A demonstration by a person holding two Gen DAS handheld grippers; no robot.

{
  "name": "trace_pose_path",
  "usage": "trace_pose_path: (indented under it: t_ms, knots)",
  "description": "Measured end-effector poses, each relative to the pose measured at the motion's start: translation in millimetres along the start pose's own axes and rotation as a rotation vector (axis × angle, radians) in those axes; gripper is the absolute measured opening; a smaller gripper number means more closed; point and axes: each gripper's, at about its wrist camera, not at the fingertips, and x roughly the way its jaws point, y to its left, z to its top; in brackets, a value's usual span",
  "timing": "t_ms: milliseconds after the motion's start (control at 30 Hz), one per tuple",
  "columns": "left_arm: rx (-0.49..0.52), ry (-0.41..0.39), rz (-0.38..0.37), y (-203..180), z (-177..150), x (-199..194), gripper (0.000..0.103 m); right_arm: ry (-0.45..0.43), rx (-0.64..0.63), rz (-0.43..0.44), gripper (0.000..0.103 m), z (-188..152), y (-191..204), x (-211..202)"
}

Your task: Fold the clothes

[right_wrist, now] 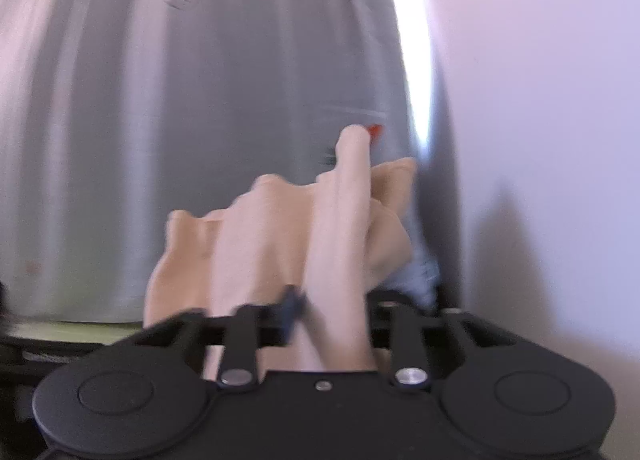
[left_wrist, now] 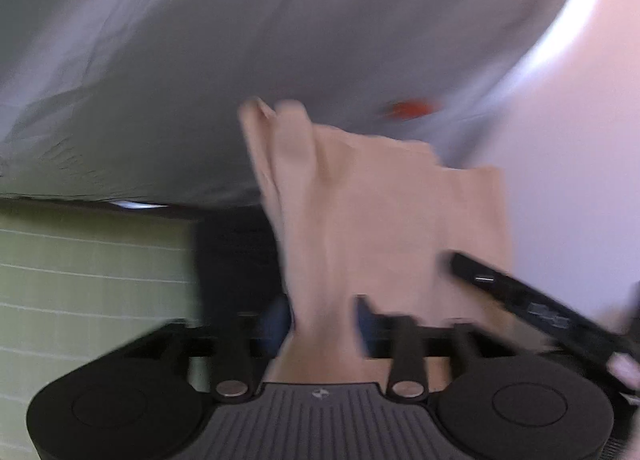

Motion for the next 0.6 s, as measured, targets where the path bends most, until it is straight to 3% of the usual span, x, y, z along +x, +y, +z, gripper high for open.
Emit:
trace_pose_path:
  t_ms: [33, 100, 133, 167, 200, 333, 467, 600]
  knots:
    - [0.017, 0.019, 0.082, 3, 3, 17, 0.060, 0.020, -0.020, -0.050, 0.058, -2, -3, 20]
    - [0.037, 0.060, 0.130, 15, 3, 31, 0.060, 0.062, -0.044, -0.133, 0.062, -11, -5, 46]
    - [0.045, 0.067, 0.132, 19, -1, 31, 0.067, 0.069, -0.048, -0.147, 0.068, -16, -4, 50]
    - [0.052, 0.073, 0.133, 23, -4, 30, 0.076, 0.066, -0.048, -0.145, 0.082, -23, -2, 49]
    - [0.059, 0.079, 0.134, 28, -7, 29, 0.079, 0.063, -0.048, -0.144, 0.087, -29, -1, 48]
    - [0.152, 0.091, 0.182, 31, -28, 11, 0.079, 0.069, -0.055, -0.146, 0.088, -54, 1, 38]
    - [0.159, 0.078, 0.166, 25, -40, -17, 0.080, 0.082, -0.025, -0.163, 0.097, -64, 8, 13]
    - [0.164, 0.036, 0.154, 17, -53, -48, 0.080, 0.077, 0.044, -0.157, 0.097, -75, 17, -25]
